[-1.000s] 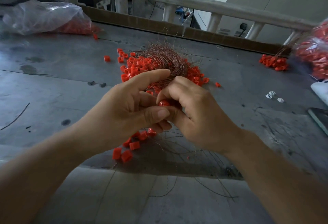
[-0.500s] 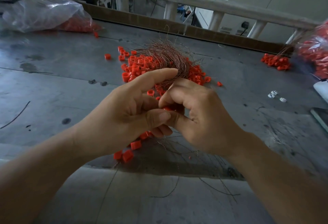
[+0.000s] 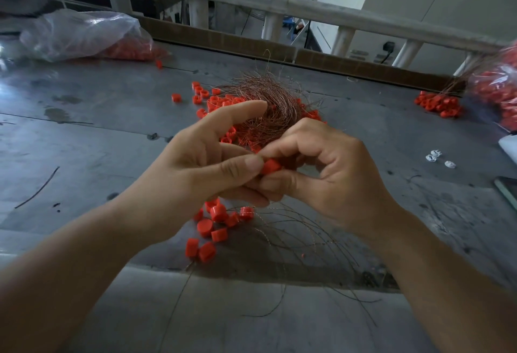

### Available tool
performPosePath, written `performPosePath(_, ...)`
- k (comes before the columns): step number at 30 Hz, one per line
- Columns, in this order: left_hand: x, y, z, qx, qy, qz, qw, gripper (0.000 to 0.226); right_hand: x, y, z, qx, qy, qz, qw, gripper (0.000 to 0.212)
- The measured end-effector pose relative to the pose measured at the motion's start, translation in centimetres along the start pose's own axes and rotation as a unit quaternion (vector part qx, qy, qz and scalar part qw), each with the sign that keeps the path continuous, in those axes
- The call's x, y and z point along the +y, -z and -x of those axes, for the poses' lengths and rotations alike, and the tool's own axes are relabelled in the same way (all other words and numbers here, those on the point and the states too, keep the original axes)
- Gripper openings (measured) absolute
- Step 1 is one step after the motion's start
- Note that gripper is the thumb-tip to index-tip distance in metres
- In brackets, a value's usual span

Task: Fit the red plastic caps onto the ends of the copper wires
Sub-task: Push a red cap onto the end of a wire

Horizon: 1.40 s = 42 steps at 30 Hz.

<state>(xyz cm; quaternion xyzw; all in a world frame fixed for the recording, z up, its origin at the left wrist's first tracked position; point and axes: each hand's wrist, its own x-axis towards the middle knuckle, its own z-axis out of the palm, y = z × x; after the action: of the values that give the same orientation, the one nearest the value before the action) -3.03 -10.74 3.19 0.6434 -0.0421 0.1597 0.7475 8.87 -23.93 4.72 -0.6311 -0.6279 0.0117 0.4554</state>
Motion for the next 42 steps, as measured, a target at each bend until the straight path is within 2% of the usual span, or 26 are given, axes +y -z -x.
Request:
performPosePath(2, 0.0, 0.0, 0.0, 0.015, 0.006, -0.008, 1.000, 0.060, 0.1, 0.1, 0.0, -0.006, -0.004, -0.002, 1.000, 0.027)
performPosePath(7, 0.2, -0.2, -0.1, 0.024, 0.007, -0.021, 0.999, 0.069, 0.3, 0.2, 0.0, -0.016, -0.007, -0.011, 1.000, 0.035)
performPosePath(11, 0.1, -0.1, -0.1, 0.022, 0.012, -0.017, 1.000, 0.057, 0.1, 0.3, -0.1, -0.020, -0.004, -0.008, 1.000, 0.036)
performPosePath(14, 0.3, 0.0, -0.1, 0.008, 0.011, -0.040, 0.999, 0.064, -0.1, 0.4, 0.0, -0.023, 0.001, -0.009, 1.000, 0.035)
performPosePath(16, 0.4, 0.1, -0.1, 0.020, 0.001, -0.057, 0.998, 0.061, 0.0, 0.4, 0.0, -0.020, -0.020, -0.014, 0.999, 0.034)
performPosePath(19, 0.6, 0.4, -0.2, 0.042, -0.015, -0.012, 0.999, 0.049, 0.0, 0.1, 0.1, -0.049, -0.102, -0.077, 0.991, 0.029)
performPosePath(22, 0.8, 0.4, -0.3, 0.052, -0.016, 0.012, 0.998, 0.042, -0.2, -0.2, 0.1, -0.062, -0.116, -0.105, 0.986, 0.017)
performPosePath(26, 1.1, 0.6, -0.4, 0.070, -0.012, 0.015, 0.997, 0.045, -0.4, 0.5, 0.0, -0.025, -0.108, -0.060, 0.992, 0.007)
performPosePath(28, 1.2, 0.9, -0.4, 0.084, -0.014, 0.006, 0.996, 0.036, -0.3, 0.9, 0.0, -0.012, -0.108, -0.023, 0.994, 0.010)
performPosePath(31, 1.1, 0.9, -0.5, 0.115, -0.012, -0.046, 0.992, 0.039, -0.1, 1.2, 0.0, -0.013, -0.114, 0.017, 0.993, 0.013)
performPosePath(35, 0.8, 1.3, -0.6, 0.147, 0.001, -0.127, 0.981, 0.026, 0.0, 1.3, 0.1, -0.026, -0.132, 0.071, 0.988, 0.008)
performPosePath(38, 0.6, 1.7, -0.5, 0.130, 0.020, -0.229, 0.965, 0.035, 0.1, 1.2, 0.1, -0.089, -0.154, 0.101, 0.979, 0.004)
performPosePath(42, 0.1, 1.8, -0.4, 0.078, 0.074, -0.344, 0.933, 0.031, 0.2, 1.0, 0.3, -0.156, -0.159, 0.143, 0.964, 0.004)
